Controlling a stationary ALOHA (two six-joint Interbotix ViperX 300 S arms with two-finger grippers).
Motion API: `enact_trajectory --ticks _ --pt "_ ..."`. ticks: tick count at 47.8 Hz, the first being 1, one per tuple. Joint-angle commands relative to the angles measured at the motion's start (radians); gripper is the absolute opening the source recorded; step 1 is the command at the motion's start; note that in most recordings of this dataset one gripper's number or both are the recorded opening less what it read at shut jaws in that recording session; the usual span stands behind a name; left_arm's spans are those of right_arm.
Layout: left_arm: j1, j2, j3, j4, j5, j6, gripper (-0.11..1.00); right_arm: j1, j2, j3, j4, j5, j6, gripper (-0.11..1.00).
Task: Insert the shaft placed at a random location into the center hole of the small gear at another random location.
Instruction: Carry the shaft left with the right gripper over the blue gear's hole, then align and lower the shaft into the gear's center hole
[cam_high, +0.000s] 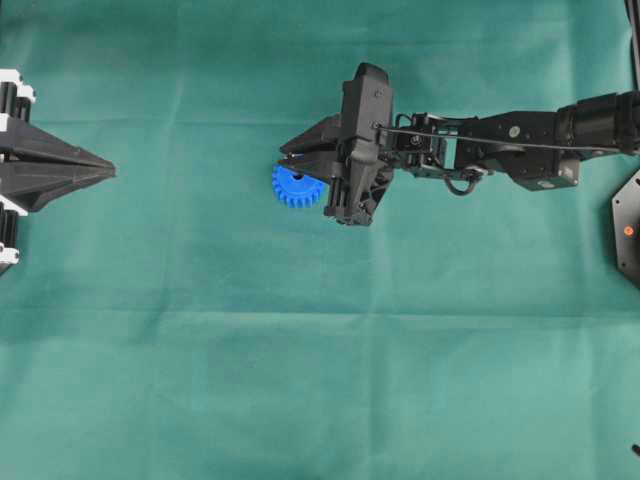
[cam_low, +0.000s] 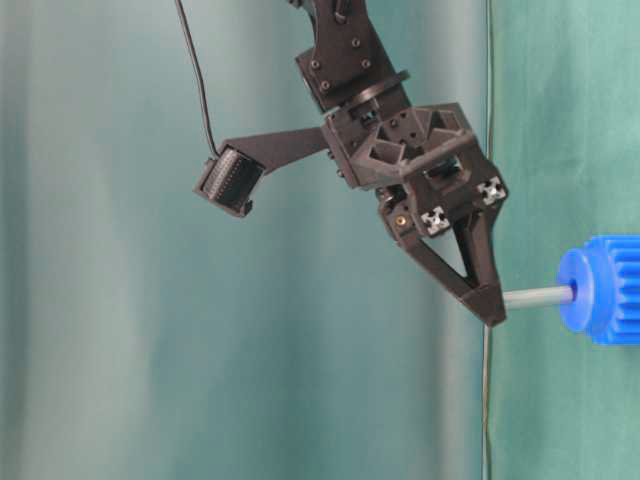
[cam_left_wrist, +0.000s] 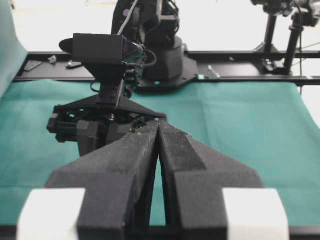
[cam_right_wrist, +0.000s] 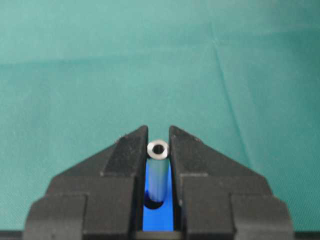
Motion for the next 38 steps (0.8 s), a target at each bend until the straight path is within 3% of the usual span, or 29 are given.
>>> enact_trajectory --ticks 1,21,38 --pt "0.003 0.003 -0.025 0.003 -0.009 -0.002 0.0 0.003 -0.015 -0.012 0.003 -0.006 0.014 0.13" --pt "0.003 0.003 -0.025 0.003 -0.009 -0.002 0.0 0.003 -0.103 0.009 -0.002 -0.005 0.008 0.13" --pt "0.003 0.003 -0.025 0.003 -0.009 0.0 0.0 0.011 -0.087 0.02 0.0 -0.015 0.008 0.13"
